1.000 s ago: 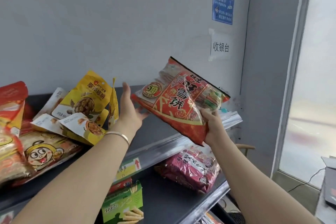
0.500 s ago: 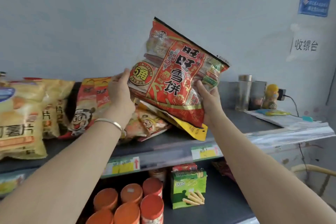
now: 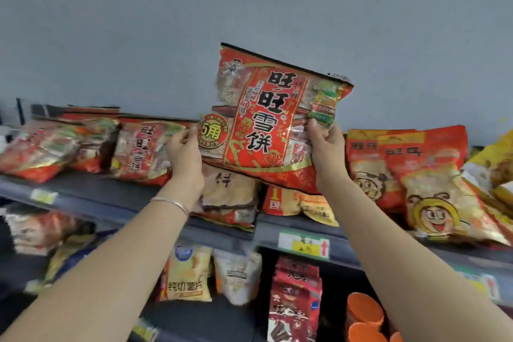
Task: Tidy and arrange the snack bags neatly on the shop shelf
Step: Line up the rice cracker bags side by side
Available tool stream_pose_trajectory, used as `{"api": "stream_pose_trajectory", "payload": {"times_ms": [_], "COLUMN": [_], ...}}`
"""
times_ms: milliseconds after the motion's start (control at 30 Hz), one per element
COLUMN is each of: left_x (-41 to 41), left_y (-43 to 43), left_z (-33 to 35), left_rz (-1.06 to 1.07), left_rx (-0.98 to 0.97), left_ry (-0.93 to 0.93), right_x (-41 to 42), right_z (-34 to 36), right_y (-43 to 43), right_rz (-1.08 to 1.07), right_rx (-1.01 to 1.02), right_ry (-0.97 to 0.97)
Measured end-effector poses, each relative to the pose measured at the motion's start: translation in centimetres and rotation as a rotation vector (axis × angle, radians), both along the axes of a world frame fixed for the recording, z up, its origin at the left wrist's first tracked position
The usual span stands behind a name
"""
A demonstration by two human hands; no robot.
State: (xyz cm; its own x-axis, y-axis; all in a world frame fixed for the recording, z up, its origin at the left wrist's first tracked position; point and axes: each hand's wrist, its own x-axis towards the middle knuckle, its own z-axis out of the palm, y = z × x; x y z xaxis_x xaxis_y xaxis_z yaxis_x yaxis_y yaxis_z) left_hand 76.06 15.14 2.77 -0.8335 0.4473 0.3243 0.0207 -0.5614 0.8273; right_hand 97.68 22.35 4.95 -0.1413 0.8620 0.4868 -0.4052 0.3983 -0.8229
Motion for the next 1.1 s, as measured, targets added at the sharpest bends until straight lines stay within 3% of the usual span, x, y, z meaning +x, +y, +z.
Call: {"api": "stream_pose_trajectory", "payload": {"times_ms": [167,367,500,733,933,1100], "left_x": [-8.4,-19.3,-25.4,-33.7,-38.1,-39.3], "left_y": [-8.0,-13.8,-13.8,-9.2,-5.2,-2.1], "left_z": [-3.0,-5.9,-6.6,-7.4,-8.3,-9.6], "left_rz": [0.217,0.392,0.611,0.436,0.44,0.392], "left_rx": [-0.053,-0.186,-0.435,-0.597,-0.875,-1.015], "left_ry": [0.139,0.073,0.085,0.091,0.175,0.322], "right_x": [-12.8,-26.4,-33.5,-42.2,-46.0,-47.4], "right_z": [-1.4,-3.3,-4.8,-6.4,-8.9,-11.4], "right_y": [-3.6,-7.5,-7.6,-2.7,0.2,1.1], "right_rz": [0.195,0.361,0.385,0.276,0.055,-0.061], "right_rx": [0.054,0.149,0.192,0.214,0.153,0.223], "right_ry": [-0.087,-0.138,-0.169,-0.283,-0.483,-0.796]}}
